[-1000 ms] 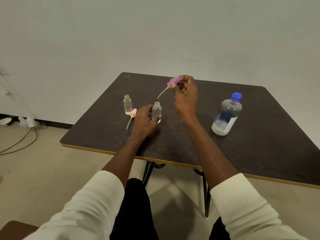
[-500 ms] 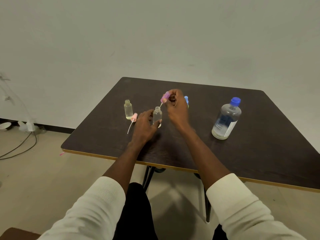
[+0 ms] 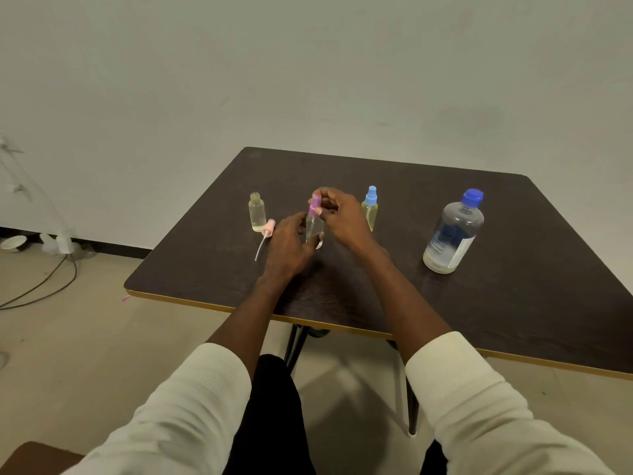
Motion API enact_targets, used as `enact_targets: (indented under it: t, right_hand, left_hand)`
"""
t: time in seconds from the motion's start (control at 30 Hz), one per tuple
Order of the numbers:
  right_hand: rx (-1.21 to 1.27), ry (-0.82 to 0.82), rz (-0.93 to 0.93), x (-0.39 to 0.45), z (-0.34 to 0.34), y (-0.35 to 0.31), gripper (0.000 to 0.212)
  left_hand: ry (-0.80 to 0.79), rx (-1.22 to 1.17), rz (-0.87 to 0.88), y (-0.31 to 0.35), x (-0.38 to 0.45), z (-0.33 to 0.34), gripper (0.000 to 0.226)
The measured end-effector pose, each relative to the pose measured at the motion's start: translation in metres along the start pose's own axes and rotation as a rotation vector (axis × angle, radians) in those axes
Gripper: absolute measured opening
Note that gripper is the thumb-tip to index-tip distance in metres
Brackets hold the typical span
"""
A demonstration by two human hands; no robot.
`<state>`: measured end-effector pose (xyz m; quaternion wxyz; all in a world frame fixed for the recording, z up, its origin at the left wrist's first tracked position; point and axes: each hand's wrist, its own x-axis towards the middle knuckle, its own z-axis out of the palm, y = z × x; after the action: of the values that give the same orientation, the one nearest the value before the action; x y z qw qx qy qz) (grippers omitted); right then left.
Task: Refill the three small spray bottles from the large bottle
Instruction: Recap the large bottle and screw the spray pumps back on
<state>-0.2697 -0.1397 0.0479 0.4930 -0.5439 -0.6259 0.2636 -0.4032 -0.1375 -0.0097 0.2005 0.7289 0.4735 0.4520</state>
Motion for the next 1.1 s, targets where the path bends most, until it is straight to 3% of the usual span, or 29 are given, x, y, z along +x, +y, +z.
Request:
enact_targets:
  t: [0.2,0.43,0.63,0.93,1.1]
  right_hand:
    - [-0.015,0.109,-0.001,0.000,0.004,0.006,0.017]
    - [-0.007,0.076,0.013,-0.001,0.005,0.007,0.053]
    - [0.049,0.117,0.002,-0.004,0.007,0.009,0.015]
    - [0.049,0.075,0.006,-0.002,0.007,0.012,0.037]
    - [0.081,0.092,0.003,-0.003,0.007,0.011,0.026]
  left_hand:
    - [-0.021,-0.019,-0.004,0.001,-0.001,-0.001,0.042]
    - [-0.023,-0.036,-0.012,-0.001,0.000,0.000,0.041]
    - [-0.014,-0.046,0.006,-0.001,0.001,0.002,0.038]
    - [-0.025,-0.028,-0.001,-0.005,0.003,0.003,0.035]
    - [-0.024,-0.044,-0.001,-0.006,0.003,0.004,0.039]
